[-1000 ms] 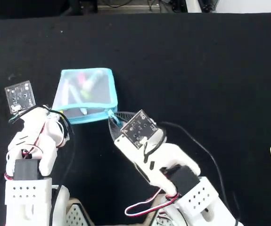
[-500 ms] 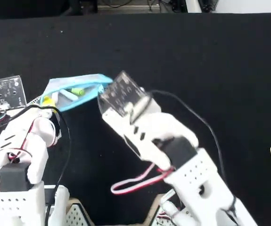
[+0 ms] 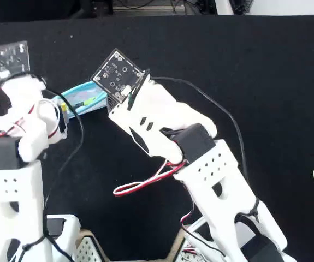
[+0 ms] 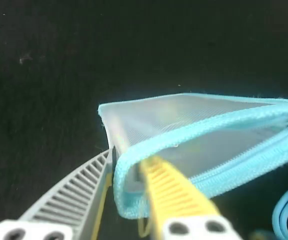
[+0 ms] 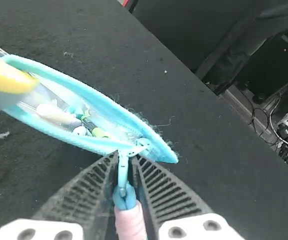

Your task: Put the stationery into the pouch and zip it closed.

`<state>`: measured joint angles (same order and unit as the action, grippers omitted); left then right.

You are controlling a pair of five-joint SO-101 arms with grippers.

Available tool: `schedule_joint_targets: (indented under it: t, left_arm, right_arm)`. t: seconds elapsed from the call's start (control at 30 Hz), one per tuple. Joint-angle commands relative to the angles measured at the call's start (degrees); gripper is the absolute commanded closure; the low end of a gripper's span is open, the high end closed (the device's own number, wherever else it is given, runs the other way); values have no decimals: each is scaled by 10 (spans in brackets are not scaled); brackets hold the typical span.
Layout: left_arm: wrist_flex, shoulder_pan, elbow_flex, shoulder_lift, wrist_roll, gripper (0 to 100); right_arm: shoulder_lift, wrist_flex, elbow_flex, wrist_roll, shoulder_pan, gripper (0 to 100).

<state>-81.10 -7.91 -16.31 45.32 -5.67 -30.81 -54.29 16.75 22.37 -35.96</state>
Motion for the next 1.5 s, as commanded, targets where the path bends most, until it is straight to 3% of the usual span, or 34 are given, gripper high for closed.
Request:
schedule_joint_targets:
  t: [0.0, 0.27, 0.4, 0.67, 1.13, 1.3, 1.47]
  left_arm:
    - [-29, -1, 95, -31, 4, 834]
    - [-31, -1, 151, -31, 5, 834]
    - [-57, -36, 156, -31, 8, 834]
    - [-105, -108, 225, -31, 88, 834]
    - [-123, -114, 284, -31, 90, 834]
    - [-150, -177, 265, -38, 175, 834]
    - [-17, -189, 115, -32, 207, 834]
  right_arm:
    - [0, -4, -41, 5, 0, 988]
    - [0, 8, -44, 5, 29, 988]
    - [3, 20, -43, 4, 41, 988]
    - [3, 22, -43, 4, 41, 988]
    - [4, 24, -38, 4, 39, 988]
    - [0, 25, -39, 4, 40, 988]
    - [3, 25, -39, 4, 39, 988]
